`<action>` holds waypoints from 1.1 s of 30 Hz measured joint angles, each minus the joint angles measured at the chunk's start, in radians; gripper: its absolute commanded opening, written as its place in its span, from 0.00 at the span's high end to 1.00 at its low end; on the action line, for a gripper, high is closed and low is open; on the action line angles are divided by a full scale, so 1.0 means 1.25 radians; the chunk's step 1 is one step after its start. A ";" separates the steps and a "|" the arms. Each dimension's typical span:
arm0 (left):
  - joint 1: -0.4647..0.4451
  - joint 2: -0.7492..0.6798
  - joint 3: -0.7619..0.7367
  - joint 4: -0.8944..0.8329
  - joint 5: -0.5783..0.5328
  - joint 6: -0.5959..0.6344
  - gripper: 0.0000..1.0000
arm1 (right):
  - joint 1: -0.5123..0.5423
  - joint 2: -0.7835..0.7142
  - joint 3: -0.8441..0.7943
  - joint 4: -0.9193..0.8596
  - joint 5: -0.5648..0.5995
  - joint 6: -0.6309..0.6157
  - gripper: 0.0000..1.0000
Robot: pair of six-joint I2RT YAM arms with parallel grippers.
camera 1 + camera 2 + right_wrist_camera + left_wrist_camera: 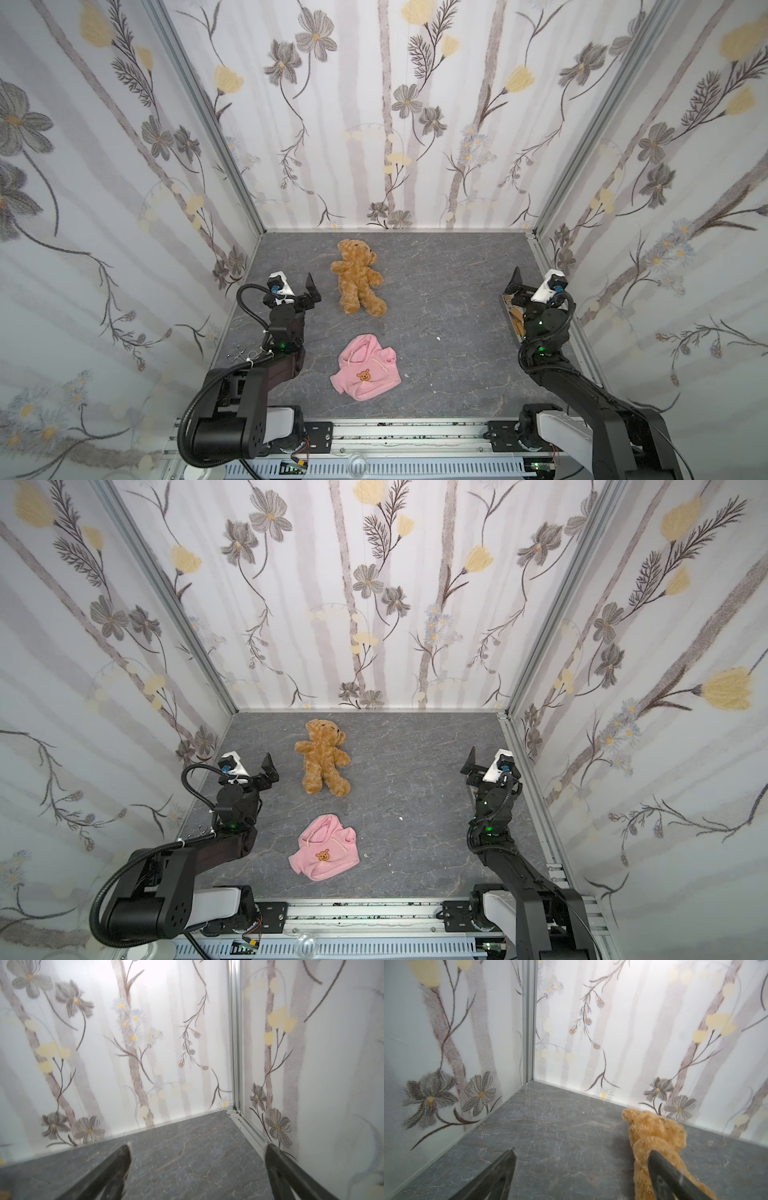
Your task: Dress the teddy bear
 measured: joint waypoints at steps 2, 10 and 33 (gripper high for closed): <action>0.002 -0.037 0.032 -0.062 0.026 -0.062 0.00 | -0.001 -0.054 0.035 -0.099 0.007 0.053 0.02; -0.097 -0.021 0.205 -0.416 0.236 -0.252 0.00 | 0.332 -0.031 0.135 -0.396 -0.043 0.201 0.04; -0.380 0.399 0.480 -0.669 0.297 -0.302 0.74 | 0.518 0.144 0.238 -0.587 -0.031 0.263 0.00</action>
